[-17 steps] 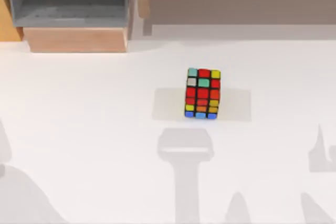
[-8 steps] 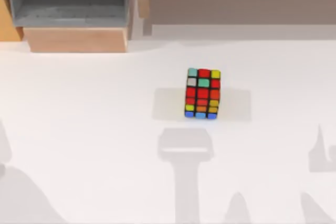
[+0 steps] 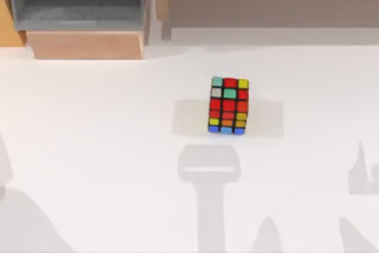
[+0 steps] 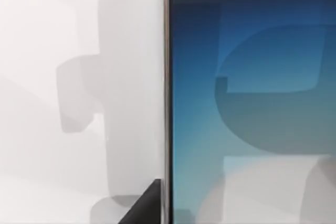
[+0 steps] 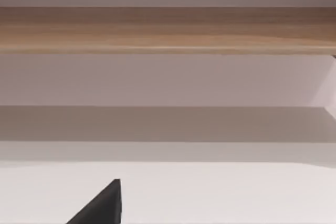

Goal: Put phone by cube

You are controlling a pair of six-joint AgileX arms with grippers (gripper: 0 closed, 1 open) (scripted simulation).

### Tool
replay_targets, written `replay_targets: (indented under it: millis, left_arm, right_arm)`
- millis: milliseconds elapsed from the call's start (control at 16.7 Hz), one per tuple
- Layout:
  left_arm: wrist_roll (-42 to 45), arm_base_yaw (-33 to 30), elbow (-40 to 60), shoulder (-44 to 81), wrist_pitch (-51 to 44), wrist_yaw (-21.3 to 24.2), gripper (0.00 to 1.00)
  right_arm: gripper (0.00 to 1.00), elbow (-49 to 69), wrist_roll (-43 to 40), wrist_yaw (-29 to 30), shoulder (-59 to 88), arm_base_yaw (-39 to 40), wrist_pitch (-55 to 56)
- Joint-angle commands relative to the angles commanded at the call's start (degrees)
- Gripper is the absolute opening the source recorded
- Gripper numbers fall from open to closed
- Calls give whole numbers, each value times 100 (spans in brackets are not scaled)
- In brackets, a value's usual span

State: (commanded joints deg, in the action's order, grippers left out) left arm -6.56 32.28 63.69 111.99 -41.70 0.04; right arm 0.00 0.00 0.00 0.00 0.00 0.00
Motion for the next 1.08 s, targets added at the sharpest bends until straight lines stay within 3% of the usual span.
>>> replay_targets:
  millis: [780, 1080]
  left_arm:
    - [6, -28, 299, -423, -534, -16, 0]
    - [-130, -461, 884, -608, -688, -21, 0]
  right_arm:
    - [100, 0, 0, 0, 0, 0, 0]
    - [100, 0, 0, 0, 0, 0, 0]
